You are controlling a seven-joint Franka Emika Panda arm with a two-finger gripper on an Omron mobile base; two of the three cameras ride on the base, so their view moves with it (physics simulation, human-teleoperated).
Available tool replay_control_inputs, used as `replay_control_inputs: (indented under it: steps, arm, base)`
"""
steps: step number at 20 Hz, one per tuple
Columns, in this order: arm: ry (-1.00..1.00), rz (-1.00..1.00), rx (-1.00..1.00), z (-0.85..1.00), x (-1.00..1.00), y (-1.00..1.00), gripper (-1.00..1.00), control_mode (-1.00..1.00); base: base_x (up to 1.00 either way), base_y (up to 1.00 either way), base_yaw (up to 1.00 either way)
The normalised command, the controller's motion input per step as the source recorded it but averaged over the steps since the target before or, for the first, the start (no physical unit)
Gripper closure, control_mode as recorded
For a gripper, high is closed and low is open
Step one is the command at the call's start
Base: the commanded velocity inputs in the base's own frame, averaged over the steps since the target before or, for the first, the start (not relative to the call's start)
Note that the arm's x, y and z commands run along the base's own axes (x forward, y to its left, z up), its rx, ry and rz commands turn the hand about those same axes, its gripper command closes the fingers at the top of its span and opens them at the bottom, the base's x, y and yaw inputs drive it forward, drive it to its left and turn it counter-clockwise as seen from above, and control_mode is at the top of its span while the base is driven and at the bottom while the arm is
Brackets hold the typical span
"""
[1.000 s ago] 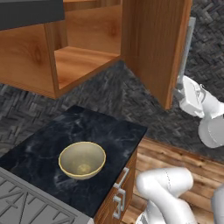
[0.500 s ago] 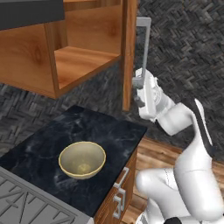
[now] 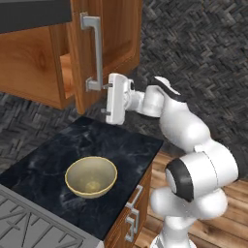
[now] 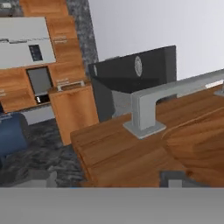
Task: Open the cabinet and move the ladle to the pot. Then close the cabinet.
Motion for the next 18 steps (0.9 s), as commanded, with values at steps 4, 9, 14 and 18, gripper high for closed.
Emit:
replay_control_inputs:
  steps: [4,9,14,18]
  arm:
    - [-0.01,-0.51,-0.15,-0.39,0.99,1.0,-1.0,-1.0]
    - [0.0,-0.53,-0.17,-0.24,1.0,1.0,-1.0,-1.0]
    - [0.0,-0.56,-0.22,-0.09,0.99,1.0,-1.0,-1.0]
    - [0.0,-0.64,-0.28,-0.01,0.45,0.83,-1.0,-1.0]
  base:
    - [0.0,0.0,0.0]
    - [0.0,0.0,0.0]
    - [0.0,0.0,0.0]
    - [0.0,0.0,0.0]
